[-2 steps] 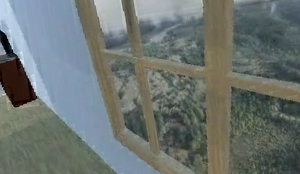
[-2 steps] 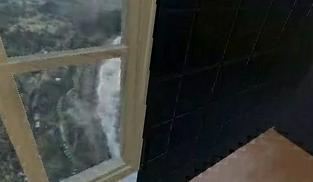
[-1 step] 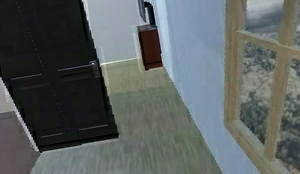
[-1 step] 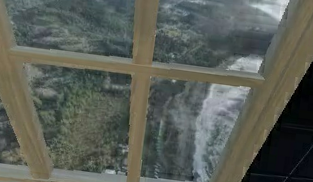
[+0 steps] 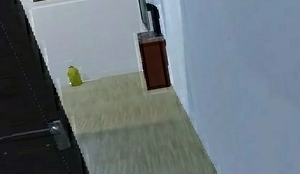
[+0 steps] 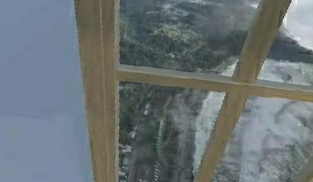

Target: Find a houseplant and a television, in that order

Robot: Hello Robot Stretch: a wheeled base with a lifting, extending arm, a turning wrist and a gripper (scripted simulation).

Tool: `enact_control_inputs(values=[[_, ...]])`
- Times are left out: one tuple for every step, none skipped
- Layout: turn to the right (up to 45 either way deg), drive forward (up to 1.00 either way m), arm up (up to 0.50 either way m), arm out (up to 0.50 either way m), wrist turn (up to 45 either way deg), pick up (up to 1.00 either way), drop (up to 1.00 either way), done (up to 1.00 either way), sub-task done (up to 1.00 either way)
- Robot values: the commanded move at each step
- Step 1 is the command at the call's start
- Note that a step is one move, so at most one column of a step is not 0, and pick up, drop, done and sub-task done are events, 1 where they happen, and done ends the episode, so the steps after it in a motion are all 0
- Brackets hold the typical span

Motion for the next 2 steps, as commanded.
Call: enact_control_inputs(values=[[0.0, 1.00, 0.00, 0.00, 0.0, 0.00, 0.00, 0.00, 0.00], [-3.0, 0.00, 0.00, 0.00, 0.0, 0.00, 0.00, 0.00, 0.00]])
